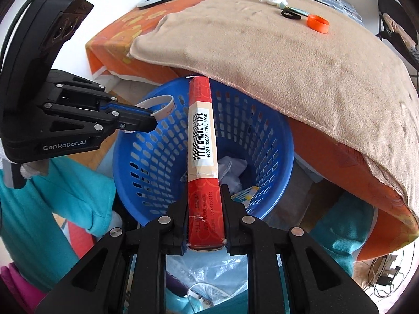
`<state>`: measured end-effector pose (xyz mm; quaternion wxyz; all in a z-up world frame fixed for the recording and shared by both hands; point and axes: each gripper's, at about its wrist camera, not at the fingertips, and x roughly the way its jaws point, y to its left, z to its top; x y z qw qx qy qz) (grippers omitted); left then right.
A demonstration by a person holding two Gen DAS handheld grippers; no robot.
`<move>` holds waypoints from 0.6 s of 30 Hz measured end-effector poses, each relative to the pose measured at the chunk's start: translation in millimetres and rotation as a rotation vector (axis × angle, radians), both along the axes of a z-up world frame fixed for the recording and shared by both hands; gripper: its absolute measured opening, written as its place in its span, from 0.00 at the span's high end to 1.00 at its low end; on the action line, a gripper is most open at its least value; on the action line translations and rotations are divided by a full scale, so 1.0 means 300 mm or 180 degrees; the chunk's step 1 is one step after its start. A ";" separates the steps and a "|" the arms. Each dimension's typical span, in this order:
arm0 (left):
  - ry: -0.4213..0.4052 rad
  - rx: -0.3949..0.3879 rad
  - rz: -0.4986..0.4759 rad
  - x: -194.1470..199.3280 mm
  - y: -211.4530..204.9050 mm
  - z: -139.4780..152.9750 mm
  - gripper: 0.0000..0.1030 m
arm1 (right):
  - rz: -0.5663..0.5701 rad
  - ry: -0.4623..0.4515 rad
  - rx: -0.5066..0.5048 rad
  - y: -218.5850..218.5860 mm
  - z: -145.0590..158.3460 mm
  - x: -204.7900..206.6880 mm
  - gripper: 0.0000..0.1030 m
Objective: Collect trash
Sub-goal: 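Open both tools to drop the wristband and red box into the basket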
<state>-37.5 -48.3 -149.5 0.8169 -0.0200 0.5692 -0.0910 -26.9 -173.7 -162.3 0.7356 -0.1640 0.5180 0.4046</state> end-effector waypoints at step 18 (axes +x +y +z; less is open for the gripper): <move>-0.0107 0.0062 0.0291 0.020 0.051 0.030 0.42 | -0.0448 -0.0048 0.0134 -0.038 0.027 0.066 0.46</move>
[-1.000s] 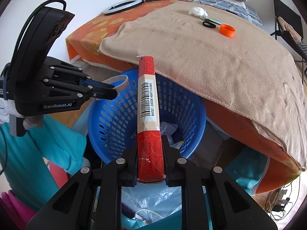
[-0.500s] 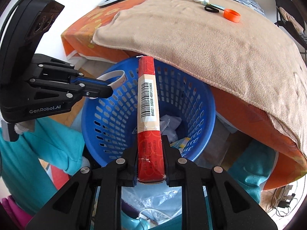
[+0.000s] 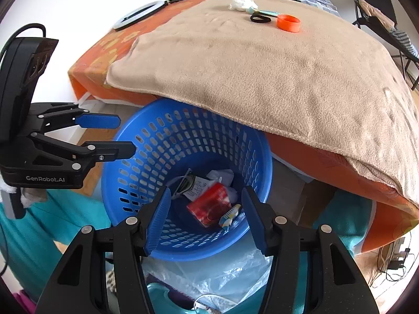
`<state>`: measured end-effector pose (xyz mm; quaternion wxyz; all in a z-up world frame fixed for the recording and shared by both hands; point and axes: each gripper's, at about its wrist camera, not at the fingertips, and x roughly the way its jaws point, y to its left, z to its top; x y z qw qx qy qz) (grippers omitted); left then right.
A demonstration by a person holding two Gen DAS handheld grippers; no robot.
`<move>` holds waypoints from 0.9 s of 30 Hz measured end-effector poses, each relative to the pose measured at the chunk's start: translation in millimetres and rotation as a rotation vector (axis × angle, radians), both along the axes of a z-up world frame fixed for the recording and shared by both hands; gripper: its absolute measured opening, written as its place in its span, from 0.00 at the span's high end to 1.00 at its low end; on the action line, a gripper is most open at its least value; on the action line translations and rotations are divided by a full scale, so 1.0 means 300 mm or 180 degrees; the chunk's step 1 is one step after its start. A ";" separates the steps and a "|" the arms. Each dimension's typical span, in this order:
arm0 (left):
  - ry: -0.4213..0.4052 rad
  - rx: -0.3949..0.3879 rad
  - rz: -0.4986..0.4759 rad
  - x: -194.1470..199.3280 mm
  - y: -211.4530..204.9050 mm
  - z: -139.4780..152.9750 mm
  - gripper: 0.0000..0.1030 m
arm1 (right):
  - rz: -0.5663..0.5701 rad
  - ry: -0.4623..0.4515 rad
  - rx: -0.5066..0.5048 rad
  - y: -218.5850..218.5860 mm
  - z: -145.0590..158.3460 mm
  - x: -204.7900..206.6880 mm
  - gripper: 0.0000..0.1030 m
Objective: Collect trash
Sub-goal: 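Open both tools to drop the wristband and red box into the basket, then move the left tool to the white tissue while the right tool reaches the orange cap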
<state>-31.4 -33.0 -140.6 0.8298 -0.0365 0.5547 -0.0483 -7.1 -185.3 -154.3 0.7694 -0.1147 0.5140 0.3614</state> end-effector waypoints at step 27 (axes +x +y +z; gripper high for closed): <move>-0.0443 -0.0060 0.0364 0.073 0.056 0.155 0.30 | -0.0596 -0.0379 0.0018 -0.051 0.146 0.141 0.27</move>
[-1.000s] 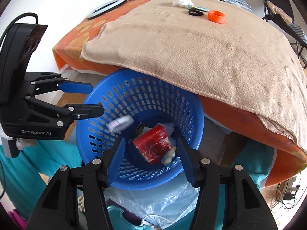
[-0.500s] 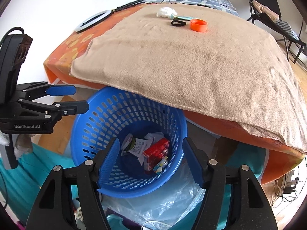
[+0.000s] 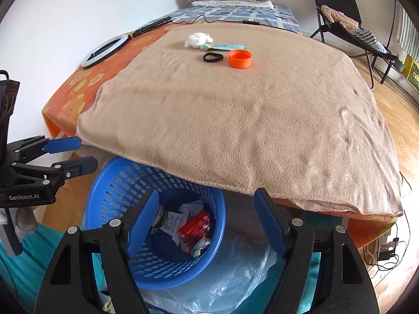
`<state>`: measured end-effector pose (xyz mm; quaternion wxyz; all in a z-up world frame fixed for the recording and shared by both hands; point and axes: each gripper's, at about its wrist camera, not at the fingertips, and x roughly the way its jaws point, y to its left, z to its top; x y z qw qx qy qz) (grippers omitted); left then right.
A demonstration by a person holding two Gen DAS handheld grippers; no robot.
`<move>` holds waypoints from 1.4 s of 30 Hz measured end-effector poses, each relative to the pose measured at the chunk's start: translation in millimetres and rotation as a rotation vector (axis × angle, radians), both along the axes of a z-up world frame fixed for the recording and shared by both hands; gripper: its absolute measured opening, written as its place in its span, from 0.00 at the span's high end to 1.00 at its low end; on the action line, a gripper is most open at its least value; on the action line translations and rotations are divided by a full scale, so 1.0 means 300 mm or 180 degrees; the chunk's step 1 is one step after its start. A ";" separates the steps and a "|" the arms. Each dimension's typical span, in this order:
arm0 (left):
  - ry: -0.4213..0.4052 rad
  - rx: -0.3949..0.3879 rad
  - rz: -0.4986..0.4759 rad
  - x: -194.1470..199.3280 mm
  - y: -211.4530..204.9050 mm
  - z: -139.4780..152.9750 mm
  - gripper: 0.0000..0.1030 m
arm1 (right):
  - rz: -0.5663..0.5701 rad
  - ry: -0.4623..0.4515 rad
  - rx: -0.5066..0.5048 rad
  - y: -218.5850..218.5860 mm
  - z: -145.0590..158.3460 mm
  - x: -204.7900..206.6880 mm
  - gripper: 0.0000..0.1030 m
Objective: Collect trash
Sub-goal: 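Move the left tool to the white tissue while the right tool reaches the orange cap, then grasp the crumpled white tissue with the left tool while the right tool grasps the orange cap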
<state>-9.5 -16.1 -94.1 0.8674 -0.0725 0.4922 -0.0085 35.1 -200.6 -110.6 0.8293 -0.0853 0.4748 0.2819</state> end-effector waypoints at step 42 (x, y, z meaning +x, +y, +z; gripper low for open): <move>-0.0402 -0.0123 0.0266 0.825 0.237 0.075 0.30 | -0.0199 -0.0184 0.0541 0.118 0.035 0.553 0.27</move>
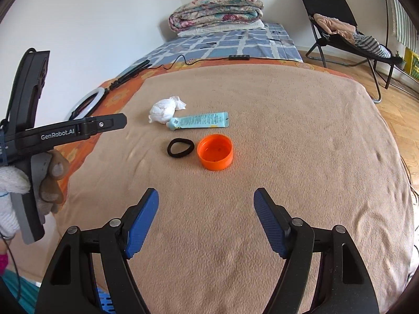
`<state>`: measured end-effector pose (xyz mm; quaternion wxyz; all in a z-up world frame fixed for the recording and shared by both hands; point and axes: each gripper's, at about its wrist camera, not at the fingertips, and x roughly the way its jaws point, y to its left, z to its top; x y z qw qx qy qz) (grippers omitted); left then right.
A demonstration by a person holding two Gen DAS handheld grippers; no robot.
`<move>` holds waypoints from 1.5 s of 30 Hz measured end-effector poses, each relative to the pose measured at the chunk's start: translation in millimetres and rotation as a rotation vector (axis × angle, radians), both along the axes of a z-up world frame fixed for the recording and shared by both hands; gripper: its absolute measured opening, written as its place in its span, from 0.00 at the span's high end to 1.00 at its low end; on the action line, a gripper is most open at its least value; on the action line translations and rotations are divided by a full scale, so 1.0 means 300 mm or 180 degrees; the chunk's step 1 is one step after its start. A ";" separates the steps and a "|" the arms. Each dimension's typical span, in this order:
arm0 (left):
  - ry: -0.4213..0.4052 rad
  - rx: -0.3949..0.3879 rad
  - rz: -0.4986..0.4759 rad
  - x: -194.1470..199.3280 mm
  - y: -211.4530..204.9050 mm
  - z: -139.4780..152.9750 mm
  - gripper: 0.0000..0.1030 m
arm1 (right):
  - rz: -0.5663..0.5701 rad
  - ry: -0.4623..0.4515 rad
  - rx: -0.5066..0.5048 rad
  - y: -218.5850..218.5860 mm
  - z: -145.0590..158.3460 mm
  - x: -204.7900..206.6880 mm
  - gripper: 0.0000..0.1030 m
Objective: Collect trash
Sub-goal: 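Grasp the crumpled white tissue with the left tool while the right tool grasps the orange cap, then carry the tissue and orange cap over the blue basket with both tools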
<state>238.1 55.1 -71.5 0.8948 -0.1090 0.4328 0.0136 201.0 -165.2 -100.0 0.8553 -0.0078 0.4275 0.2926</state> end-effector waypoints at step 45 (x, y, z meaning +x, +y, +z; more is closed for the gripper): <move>0.0014 -0.0087 0.0173 0.185 0.082 -0.099 0.75 | -0.0015 0.0141 -0.0080 0.104 -0.117 0.199 0.54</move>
